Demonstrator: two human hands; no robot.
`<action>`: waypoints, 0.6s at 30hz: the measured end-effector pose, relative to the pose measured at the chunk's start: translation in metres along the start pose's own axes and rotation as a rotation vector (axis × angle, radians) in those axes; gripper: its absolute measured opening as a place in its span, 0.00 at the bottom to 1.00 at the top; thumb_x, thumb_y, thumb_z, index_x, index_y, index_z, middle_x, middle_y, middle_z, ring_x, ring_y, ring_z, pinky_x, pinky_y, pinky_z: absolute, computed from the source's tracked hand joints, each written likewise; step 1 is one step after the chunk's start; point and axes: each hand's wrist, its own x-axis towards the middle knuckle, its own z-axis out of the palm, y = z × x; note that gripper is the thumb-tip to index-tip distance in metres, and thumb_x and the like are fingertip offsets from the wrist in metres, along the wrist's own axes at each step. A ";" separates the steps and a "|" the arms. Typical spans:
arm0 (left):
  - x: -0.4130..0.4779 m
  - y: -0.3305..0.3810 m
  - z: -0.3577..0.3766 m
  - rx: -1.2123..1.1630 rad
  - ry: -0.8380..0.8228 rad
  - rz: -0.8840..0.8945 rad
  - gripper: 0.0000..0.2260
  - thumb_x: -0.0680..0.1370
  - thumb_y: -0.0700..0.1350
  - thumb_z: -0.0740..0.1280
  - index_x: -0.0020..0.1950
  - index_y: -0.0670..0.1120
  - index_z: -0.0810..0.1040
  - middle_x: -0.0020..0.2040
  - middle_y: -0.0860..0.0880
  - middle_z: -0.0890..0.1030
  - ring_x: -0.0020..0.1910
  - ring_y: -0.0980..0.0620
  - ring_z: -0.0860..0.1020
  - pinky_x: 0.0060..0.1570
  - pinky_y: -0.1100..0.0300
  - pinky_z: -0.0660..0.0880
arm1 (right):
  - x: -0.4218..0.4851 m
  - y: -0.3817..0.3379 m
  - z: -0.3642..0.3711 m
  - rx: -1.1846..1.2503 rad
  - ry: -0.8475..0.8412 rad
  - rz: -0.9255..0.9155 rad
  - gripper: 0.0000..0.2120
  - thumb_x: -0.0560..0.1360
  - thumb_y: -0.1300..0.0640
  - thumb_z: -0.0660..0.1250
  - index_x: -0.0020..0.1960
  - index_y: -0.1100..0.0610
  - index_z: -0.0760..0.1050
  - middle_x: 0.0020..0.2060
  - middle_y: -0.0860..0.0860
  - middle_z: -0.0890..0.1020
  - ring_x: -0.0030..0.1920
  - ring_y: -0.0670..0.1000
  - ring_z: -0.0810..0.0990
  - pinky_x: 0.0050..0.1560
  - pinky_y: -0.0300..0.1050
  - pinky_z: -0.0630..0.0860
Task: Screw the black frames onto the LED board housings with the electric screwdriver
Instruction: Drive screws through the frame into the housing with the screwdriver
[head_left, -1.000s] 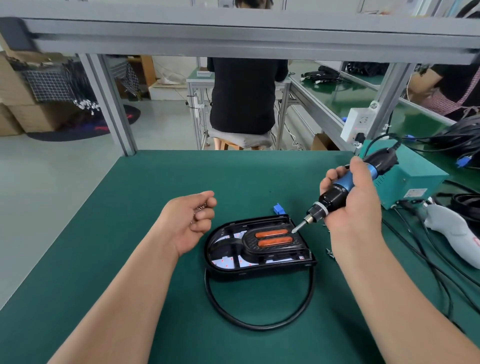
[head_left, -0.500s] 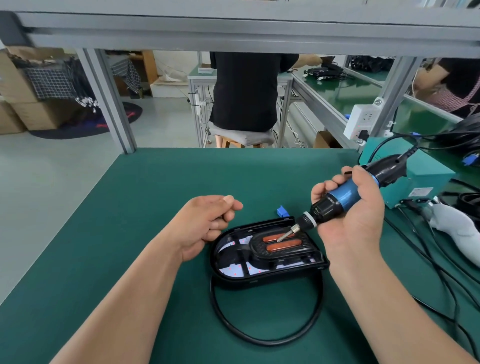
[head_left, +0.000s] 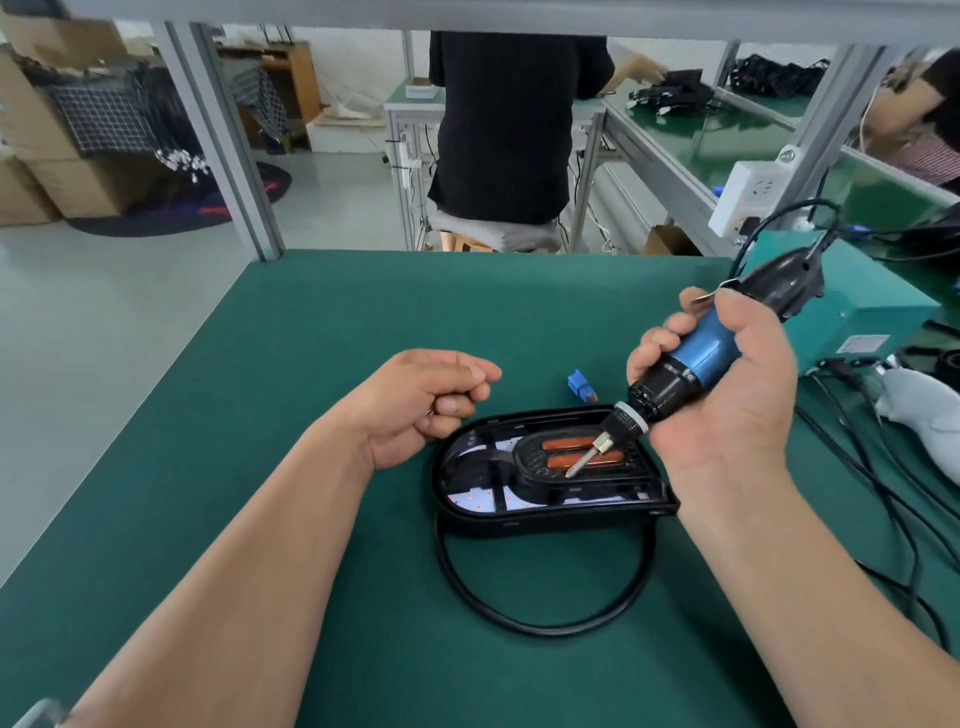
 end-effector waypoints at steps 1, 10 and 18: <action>0.000 0.000 0.000 0.001 -0.002 0.002 0.06 0.84 0.34 0.64 0.54 0.37 0.82 0.38 0.48 0.79 0.28 0.59 0.65 0.21 0.69 0.59 | -0.001 0.000 0.000 -0.008 0.007 0.011 0.07 0.79 0.54 0.68 0.51 0.57 0.77 0.37 0.50 0.76 0.34 0.50 0.75 0.38 0.43 0.76; -0.009 0.002 -0.001 0.070 -0.235 -0.072 0.04 0.80 0.42 0.72 0.49 0.42 0.85 0.38 0.49 0.78 0.27 0.61 0.63 0.21 0.72 0.59 | -0.008 0.001 0.007 -0.129 -0.036 0.114 0.11 0.80 0.53 0.65 0.57 0.58 0.77 0.35 0.50 0.75 0.32 0.49 0.74 0.35 0.42 0.75; -0.012 0.005 0.000 -0.050 -0.252 -0.015 0.08 0.77 0.38 0.70 0.52 0.41 0.89 0.41 0.48 0.81 0.30 0.60 0.65 0.23 0.71 0.59 | -0.006 -0.002 0.007 -0.022 -0.058 -0.189 0.05 0.81 0.57 0.72 0.54 0.53 0.76 0.41 0.49 0.78 0.44 0.50 0.77 0.55 0.47 0.72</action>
